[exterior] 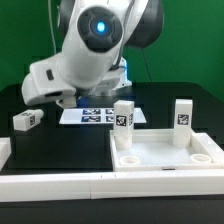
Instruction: Assemble square table
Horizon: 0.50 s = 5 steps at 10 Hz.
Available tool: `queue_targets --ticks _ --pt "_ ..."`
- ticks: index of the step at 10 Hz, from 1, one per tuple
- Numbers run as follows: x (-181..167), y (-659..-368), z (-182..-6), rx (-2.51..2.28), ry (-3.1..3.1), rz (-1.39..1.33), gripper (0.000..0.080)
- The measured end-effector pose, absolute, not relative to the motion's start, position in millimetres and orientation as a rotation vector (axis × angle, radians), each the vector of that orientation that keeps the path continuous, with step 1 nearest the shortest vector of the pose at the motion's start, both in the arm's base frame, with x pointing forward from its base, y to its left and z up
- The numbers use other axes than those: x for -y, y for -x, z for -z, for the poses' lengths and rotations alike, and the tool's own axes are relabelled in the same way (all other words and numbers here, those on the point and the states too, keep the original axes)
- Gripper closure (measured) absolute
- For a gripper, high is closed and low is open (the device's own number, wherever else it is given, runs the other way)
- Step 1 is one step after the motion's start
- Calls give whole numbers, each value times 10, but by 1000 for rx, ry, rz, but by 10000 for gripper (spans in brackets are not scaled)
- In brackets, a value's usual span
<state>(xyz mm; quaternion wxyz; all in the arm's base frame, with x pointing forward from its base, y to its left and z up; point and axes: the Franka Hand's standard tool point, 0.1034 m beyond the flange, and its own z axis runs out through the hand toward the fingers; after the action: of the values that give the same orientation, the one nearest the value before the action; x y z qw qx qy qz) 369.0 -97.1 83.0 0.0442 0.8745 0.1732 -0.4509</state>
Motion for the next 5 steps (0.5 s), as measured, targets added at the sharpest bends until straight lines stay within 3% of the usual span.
queue_targets --ticks 1,2,5 --pt "906 -3750 -1073 -514 -2667 1388 511" --pt "900 -3790 -1150 -523 -2684 1358 511" --pt "931 -3846 -1146 -548 -2824 1092 509"
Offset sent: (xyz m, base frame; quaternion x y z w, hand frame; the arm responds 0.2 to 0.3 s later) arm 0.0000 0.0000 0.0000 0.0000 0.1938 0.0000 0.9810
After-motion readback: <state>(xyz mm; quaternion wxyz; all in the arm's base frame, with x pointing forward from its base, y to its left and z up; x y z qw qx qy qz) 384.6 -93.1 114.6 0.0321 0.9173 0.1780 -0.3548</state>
